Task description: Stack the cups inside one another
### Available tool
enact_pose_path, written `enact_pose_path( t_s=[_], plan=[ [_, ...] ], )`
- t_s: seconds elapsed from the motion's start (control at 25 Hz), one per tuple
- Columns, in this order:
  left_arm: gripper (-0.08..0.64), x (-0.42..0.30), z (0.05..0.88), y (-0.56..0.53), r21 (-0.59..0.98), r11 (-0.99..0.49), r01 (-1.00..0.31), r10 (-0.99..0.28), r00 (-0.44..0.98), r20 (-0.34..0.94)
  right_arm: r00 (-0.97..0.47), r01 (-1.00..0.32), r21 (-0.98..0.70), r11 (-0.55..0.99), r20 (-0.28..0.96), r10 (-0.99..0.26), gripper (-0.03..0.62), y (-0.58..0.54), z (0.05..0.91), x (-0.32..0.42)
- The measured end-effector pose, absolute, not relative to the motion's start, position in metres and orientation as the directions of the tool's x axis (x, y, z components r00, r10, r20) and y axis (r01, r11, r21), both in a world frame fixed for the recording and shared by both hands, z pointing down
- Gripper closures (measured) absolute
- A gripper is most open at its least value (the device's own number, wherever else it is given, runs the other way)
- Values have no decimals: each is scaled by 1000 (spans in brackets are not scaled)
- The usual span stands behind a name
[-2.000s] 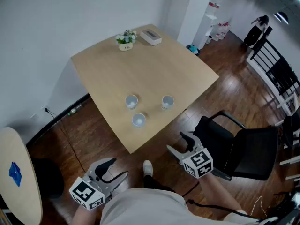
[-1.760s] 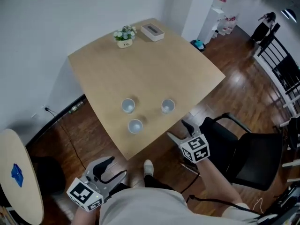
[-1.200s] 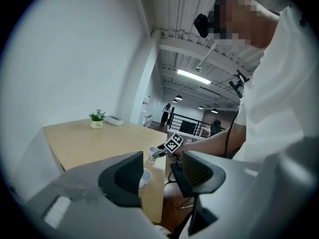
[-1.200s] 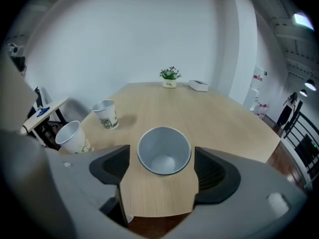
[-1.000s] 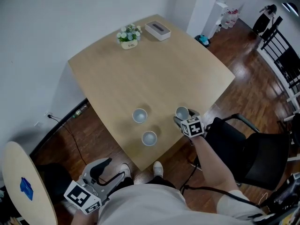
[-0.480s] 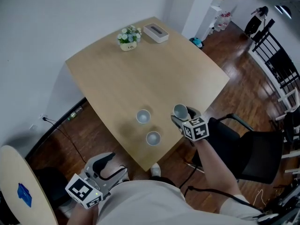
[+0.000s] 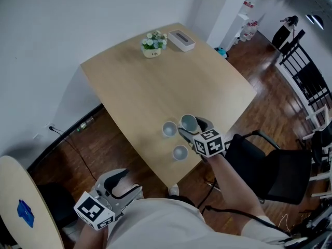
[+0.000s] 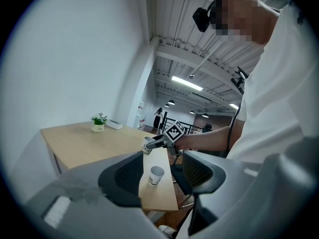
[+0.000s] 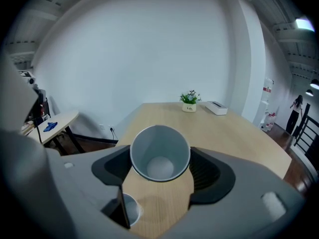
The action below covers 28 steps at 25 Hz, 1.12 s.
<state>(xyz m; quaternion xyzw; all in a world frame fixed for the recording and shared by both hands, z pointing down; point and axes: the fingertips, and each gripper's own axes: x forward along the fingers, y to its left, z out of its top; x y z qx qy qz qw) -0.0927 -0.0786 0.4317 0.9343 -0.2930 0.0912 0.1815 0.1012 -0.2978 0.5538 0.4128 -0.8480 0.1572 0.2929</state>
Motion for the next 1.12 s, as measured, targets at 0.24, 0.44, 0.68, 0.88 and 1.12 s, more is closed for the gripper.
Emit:
enact_pose_path(
  t_s=[0.24, 0.44, 0.68, 0.88, 1.12],
  plan=[
    [313, -119, 435, -71, 289, -743, -603, -540, 796, 274, -501, -775, -25, 632, 634, -590, 230, -298, 561, 68],
    [312, -138, 436, -65, 290, -726, -623, -559, 781, 278, -494, -773, -20, 634, 646, -582, 230, -301, 576, 54],
    [313, -158, 441, -57, 296, -703, -646, -579, 763, 289, -472, -783, -15, 622, 664, -579, 225, -301, 598, 46],
    [313, -166, 443, -52, 301, -699, -649, -578, 760, 296, -453, -792, -6, 610, 676, -581, 221, -299, 608, 43],
    [311, -168, 443, -51, 305, -711, -633, -564, 773, 290, -449, -802, -6, 597, 666, -596, 186, -292, 600, 46]
  ],
)
